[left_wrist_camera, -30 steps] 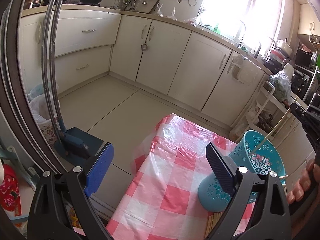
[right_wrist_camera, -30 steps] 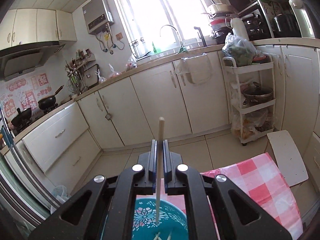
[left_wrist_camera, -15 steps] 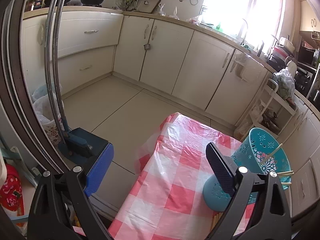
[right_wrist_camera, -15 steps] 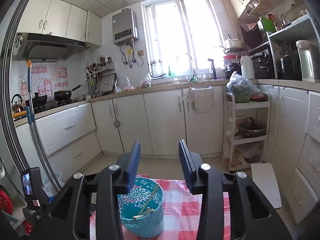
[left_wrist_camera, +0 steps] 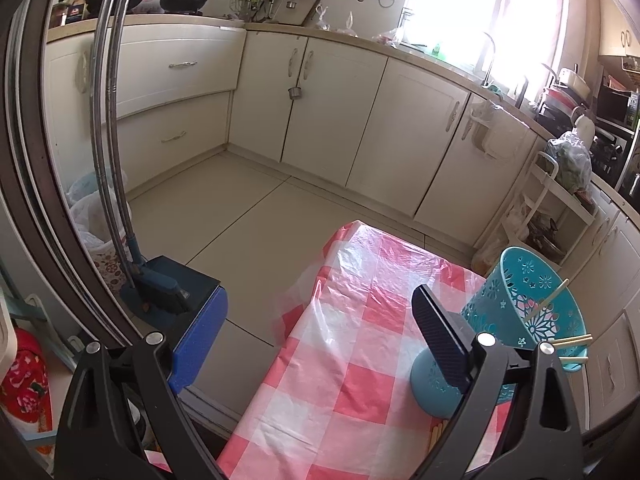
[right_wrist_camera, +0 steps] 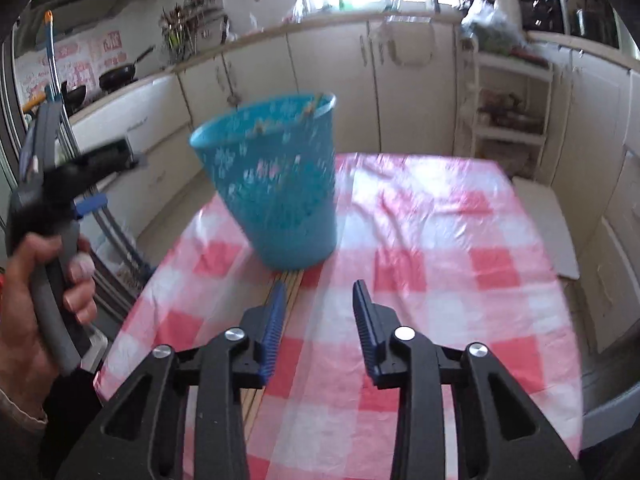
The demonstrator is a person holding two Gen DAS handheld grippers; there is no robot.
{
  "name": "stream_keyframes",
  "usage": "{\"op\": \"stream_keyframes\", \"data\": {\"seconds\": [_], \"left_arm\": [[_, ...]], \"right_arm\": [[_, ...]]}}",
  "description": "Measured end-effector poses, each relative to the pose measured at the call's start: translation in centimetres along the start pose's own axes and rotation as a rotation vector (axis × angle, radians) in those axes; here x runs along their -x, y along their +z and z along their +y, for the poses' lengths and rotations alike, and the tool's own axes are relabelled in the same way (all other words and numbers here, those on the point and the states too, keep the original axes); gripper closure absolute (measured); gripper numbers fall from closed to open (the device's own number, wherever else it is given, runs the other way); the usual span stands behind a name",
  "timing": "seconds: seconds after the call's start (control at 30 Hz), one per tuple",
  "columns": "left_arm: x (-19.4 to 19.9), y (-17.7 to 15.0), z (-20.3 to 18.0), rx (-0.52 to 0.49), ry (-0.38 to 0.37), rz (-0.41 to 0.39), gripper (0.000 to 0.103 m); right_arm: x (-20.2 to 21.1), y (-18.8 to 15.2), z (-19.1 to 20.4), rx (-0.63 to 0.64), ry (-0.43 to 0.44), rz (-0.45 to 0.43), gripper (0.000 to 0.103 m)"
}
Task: Organize utensils
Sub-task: 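Lower the right tool back to the chopsticks beside the basket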
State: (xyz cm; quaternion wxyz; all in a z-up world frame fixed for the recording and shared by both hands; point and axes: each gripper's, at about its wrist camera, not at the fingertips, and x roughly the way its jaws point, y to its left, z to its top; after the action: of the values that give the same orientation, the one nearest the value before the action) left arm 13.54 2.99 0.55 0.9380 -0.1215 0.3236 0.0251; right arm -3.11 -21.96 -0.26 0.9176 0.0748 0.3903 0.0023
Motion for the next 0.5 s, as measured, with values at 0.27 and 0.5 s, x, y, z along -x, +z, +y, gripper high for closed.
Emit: {"op": "stream_keyframes", "data": {"seconds": [0.27, 0.5], "left_arm": [[-0.2, 0.1, 0.2, 0.006, 0.000, 0.009, 0.014], [-0.4, 0.0, 0.1, 0.011, -0.001, 0.017, 0.014]], "right_arm": [[-7.4, -0.3, 1.6, -0.005, -0.006, 0.118, 0.080], [-8.9, -1.0, 1.2, -0.011, -0.030, 0.157, 0.082]]}}
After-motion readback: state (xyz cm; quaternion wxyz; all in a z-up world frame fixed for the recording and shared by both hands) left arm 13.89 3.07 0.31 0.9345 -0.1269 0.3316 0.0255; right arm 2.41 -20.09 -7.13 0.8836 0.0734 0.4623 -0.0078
